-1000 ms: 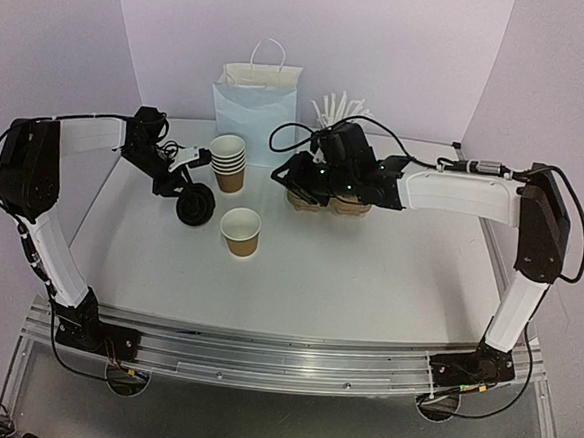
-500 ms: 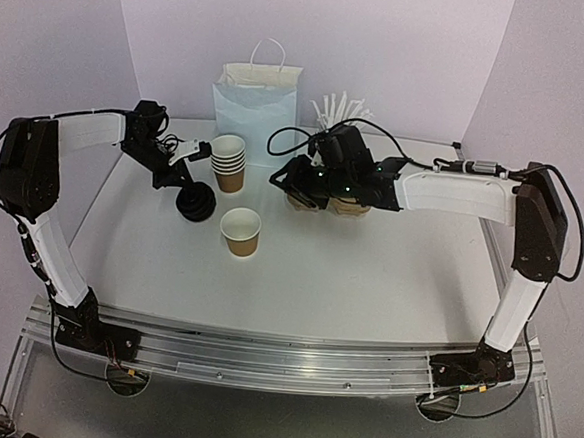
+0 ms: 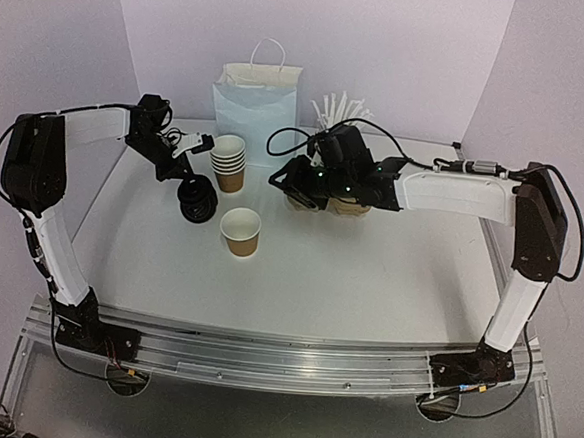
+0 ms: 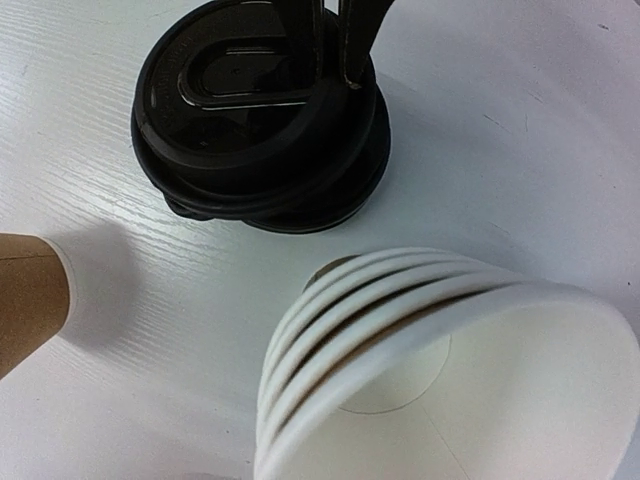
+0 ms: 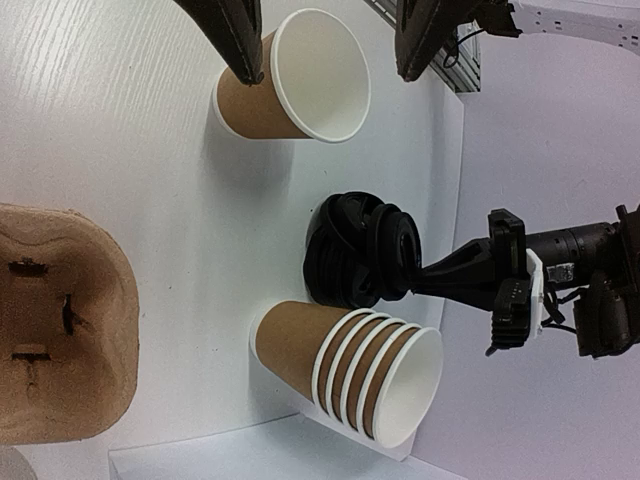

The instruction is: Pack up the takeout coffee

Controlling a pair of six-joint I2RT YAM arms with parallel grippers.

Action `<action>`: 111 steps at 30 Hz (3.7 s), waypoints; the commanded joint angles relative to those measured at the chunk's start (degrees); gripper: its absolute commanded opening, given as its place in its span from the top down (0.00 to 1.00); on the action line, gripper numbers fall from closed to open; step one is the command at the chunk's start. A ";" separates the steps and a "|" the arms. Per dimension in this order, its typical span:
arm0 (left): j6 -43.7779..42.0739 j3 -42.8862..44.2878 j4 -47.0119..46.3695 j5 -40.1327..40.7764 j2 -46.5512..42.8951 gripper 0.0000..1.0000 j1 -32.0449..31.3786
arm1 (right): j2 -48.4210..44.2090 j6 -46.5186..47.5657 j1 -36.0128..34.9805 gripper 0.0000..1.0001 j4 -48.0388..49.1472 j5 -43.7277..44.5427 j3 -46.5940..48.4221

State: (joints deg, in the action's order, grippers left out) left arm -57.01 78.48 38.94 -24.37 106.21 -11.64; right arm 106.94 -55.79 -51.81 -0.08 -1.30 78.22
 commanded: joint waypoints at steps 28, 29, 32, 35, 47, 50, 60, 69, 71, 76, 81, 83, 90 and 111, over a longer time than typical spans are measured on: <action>24.02 -0.24 9.55 10.43 -18.21 1.00 -22.89 | -2.15 -0.19 -0.96 0.62 -0.82 -2.26 0.56; 25.92 0.46 9.35 11.78 -16.98 1.00 -24.60 | -2.77 -0.35 -0.98 0.62 -1.34 -1.96 -0.10; 29.33 2.33 9.09 14.85 -13.47 1.00 -28.04 | -4.37 -0.87 -1.07 0.62 -1.78 -0.63 -2.19; 29.65 1.91 8.05 15.87 -11.46 1.00 -28.84 | -5.53 -1.32 -1.09 0.62 -1.85 0.77 -3.73; 30.61 5.90 9.49 17.41 -6.10 1.00 -29.25 | -4.78 -1.17 -1.54 0.62 -1.91 0.40 -3.49; 30.67 5.94 9.95 16.30 -5.87 1.00 -29.46 | -4.48 -1.16 -1.61 0.62 -1.86 0.25 -3.44; 31.41 6.84 13.64 12.70 -5.83 1.00 -30.04 | -3.26 -1.25 -1.78 0.62 -1.94 -0.78 -2.51; 31.37 5.38 12.58 14.92 -5.14 1.00 -30.02 | 0.59 -1.15 -2.78 0.68 -2.10 -3.24 0.63; 31.52 5.28 12.48 15.67 -4.74 1.00 -29.99 | 1.31 -0.96 -2.91 0.72 -2.15 -4.03 1.16; 31.35 4.12 11.86 15.94 -4.97 1.00 -29.93 | 2.95 -0.43 -2.93 0.75 -2.36 -6.09 2.54; 32.41 2.97 10.89 15.71 -5.05 1.00 -29.94 | 5.09 0.17 -2.97 0.75 -3.06 -8.30 3.41; 32.72 2.59 10.16 15.90 -4.95 1.00 -29.93 | 6.17 0.49 -2.96 0.76 -3.24 -9.57 3.69; 33.79 0.52 7.66 15.98 -5.01 1.00 -29.93 | 9.10 1.26 -2.92 0.75 -3.25 -13.63 5.09; 42.67 -16.17 -0.97 8.51 -11.35 1.00 -29.95 | 16.23 0.02 -2.90 0.86 -3.35 -17.81 0.25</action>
State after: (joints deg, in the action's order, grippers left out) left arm -17.48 67.85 36.43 -9.03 93.26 -41.19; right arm 117.39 -55.19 -53.87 -0.02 -16.25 80.84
